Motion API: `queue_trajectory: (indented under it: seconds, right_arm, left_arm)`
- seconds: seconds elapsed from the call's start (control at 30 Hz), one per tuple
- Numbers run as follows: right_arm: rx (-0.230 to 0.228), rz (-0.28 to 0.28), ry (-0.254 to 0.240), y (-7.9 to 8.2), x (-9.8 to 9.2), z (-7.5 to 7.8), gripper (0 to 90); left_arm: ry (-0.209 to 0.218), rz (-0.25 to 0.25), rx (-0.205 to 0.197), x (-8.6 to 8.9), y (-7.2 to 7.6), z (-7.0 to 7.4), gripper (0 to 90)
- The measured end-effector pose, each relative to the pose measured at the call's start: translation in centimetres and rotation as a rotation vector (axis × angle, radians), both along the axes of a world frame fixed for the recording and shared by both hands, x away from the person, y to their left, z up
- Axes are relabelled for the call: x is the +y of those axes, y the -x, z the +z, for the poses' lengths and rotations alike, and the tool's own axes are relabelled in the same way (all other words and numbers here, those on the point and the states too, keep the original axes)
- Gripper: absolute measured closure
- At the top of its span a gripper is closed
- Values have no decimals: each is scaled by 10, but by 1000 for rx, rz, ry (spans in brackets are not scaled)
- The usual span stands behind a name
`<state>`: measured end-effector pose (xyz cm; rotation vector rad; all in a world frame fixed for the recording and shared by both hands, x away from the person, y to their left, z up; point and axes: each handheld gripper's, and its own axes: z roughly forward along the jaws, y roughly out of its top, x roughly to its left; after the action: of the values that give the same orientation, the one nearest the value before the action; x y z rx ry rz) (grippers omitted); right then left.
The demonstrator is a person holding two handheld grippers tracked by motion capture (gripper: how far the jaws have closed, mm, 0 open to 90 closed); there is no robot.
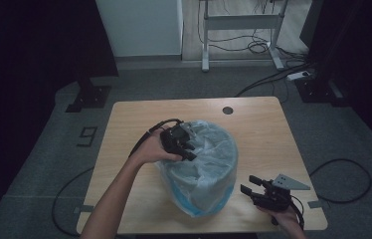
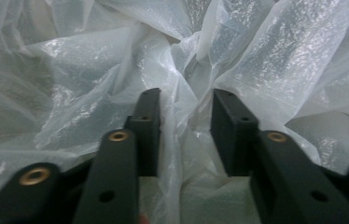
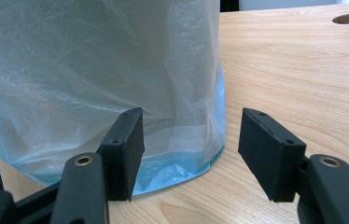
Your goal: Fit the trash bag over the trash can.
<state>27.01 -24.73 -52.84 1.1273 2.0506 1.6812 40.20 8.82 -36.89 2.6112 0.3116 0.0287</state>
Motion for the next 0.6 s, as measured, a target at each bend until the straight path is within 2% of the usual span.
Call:
queue_trajectory:
  seconds: [0.1, 0.2, 0.3, 0.4, 0.6]
  right_arm:
    - [-2, -3, 0, 0, -1, 0, 395]
    - [0, -7, -5, 0, -2, 0, 396]
    - [1, -5, 0, -1, 0, -1, 396]
    - [-1, 2, 5, -1, 2, -1, 395]
    - [2, -2, 2, 0, 0, -1, 396]
  left_arm:
    - [92, 31, -24, 11, 1, 11, 534]
    - [173, 23, -34, 17, 4, 22, 530]
    - [185, -5, -35, 9, 7, 26, 528]
    - [141, -34, -38, -9, 10, 23, 530]
    - [-14, -78, -31, -41, 15, 10, 624]
